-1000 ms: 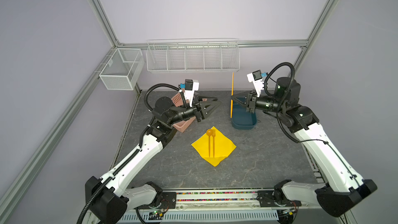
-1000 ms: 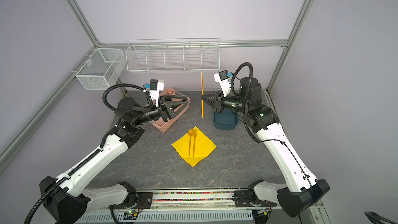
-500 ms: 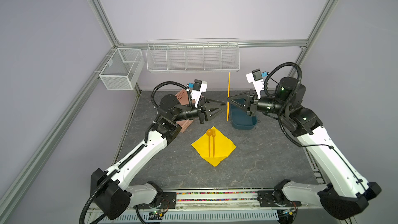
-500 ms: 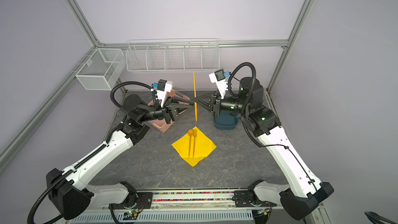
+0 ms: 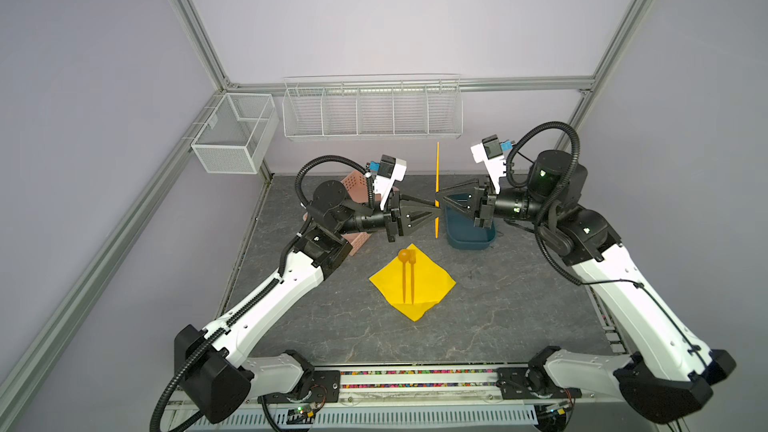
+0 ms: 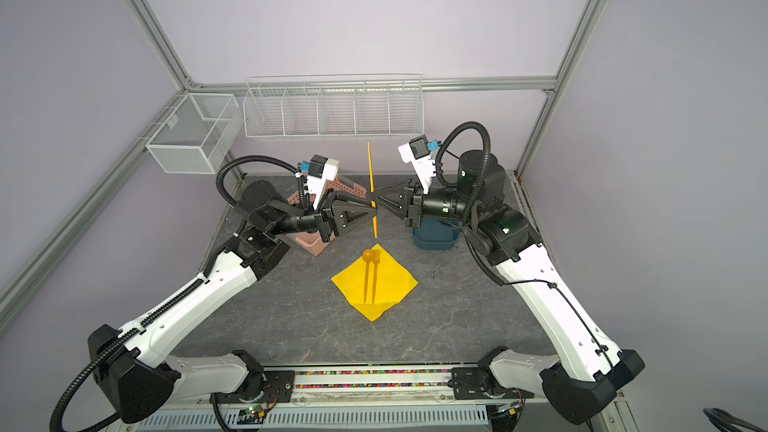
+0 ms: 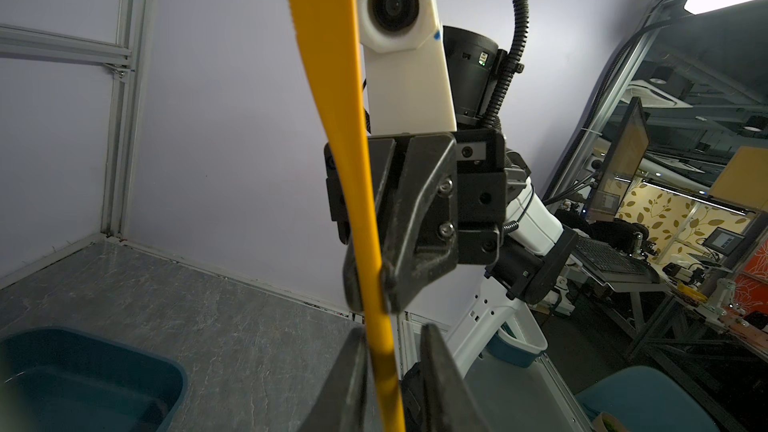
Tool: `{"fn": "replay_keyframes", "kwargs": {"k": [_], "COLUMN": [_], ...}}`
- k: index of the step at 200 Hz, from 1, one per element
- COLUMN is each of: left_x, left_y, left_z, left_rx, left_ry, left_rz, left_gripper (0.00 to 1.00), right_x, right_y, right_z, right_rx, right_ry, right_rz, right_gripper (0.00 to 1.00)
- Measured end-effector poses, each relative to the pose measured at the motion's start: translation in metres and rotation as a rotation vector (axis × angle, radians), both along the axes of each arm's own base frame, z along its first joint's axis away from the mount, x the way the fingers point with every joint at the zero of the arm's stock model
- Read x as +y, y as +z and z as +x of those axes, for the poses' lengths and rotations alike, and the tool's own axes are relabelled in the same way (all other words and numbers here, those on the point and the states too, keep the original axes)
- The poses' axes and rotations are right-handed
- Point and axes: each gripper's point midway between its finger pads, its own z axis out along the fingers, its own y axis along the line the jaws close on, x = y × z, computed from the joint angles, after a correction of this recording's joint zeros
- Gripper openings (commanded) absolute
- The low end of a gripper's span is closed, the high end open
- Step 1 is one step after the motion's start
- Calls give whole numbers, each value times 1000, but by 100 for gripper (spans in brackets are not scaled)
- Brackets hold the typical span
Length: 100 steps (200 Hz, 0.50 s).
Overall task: Place the utensils on the paper napkin and roll it up
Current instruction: 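Close the left gripper on the knife blade held by the right gripper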
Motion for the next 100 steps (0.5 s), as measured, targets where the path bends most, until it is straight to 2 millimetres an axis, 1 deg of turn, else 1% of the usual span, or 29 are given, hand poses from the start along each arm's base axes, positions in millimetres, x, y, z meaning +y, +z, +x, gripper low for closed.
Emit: {"fn": "replay_keyframes", "kwargs": {"k": [100], "left_x": [0], "left_y": [-1], "left_z": [-4], "left_rx": [-3], "left_ry": [-21], "left_rz": [5], "left_gripper": [18], "right_x": [1], "right_y": [1], "right_z": [-8], "right_rx": [-27], "right_ry": [35], "right_rz": [-2], "right_gripper": [8]}}
